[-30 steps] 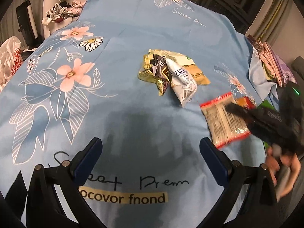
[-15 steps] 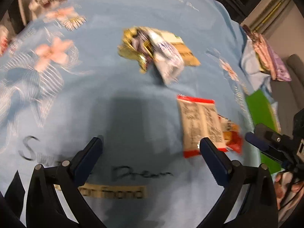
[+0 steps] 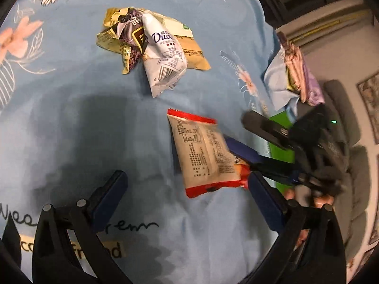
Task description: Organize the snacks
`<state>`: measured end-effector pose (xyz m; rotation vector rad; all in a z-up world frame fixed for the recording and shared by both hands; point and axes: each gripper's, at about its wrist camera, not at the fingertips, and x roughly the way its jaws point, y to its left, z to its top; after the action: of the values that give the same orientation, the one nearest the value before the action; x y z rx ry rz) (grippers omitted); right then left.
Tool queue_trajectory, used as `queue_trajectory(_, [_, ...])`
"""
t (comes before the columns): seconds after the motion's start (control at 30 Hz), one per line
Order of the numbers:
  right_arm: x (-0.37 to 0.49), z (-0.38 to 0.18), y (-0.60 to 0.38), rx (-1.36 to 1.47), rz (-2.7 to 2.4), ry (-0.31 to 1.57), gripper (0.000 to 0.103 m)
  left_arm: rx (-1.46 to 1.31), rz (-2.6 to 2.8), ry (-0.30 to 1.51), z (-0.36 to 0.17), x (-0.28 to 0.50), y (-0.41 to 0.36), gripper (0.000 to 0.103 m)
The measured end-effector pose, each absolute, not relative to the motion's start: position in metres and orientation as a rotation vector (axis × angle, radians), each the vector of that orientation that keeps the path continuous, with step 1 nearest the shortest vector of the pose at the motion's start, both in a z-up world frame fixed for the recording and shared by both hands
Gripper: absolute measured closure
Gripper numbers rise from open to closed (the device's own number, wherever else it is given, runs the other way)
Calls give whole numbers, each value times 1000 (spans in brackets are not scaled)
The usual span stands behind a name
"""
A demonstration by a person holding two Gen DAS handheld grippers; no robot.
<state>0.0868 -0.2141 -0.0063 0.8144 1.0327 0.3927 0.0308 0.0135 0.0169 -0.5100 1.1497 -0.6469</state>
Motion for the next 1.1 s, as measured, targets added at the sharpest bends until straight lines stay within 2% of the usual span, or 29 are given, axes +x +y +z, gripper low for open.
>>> queue_trajectory(0.13, [93, -8, -213, 820, 393, 1043, 32, -545, -682, 1153, 17, 31, 12, 2])
queue_trajectory(0.3, [86, -7, -201, 752, 420, 1101, 44, -590, -738, 1169, 16, 33, 1, 10])
queue_trajectory(0.33, [85, -8, -201, 756, 424, 1118, 45, -594, -736, 1168, 16, 32, 0, 16])
queue_trajectory(0.37, [85, -8, -201, 757, 427, 1128, 45, -608, -750, 1177, 15, 33, 0, 28])
queue_trajectory(0.47, [87, -12, -205, 782, 427, 1144, 45, -651, -770, 1227, 7, 35, 0, 49])
queue_trajectory(0.5, [88, -15, -208, 813, 423, 1145, 45, -653, -769, 1233, 6, 35, 3, 51])
queue_trajectory(0.67, [89, -17, -210, 779, 377, 1164, 56, -730, -729, 1270, -3, 38, 19, 75])
queue_trajectory(0.83, [97, -14, -196, 673, 321, 1209, 59, -704, -718, 1262, -1, 35, 18, 78])
queue_trajectory(0.87, [97, -11, -192, 625, 299, 1210, 73, -687, -717, 1255, 1, 34, 17, 78])
queue_trajectory(0.9, [98, -9, -185, 573, 272, 1205, 76, -673, -717, 1251, 1, 34, 16, 81])
queue_trajectory(1.1, [96, -4, -171, 521, 268, 1122, 80, -618, -725, 1211, 5, 32, 13, 81])
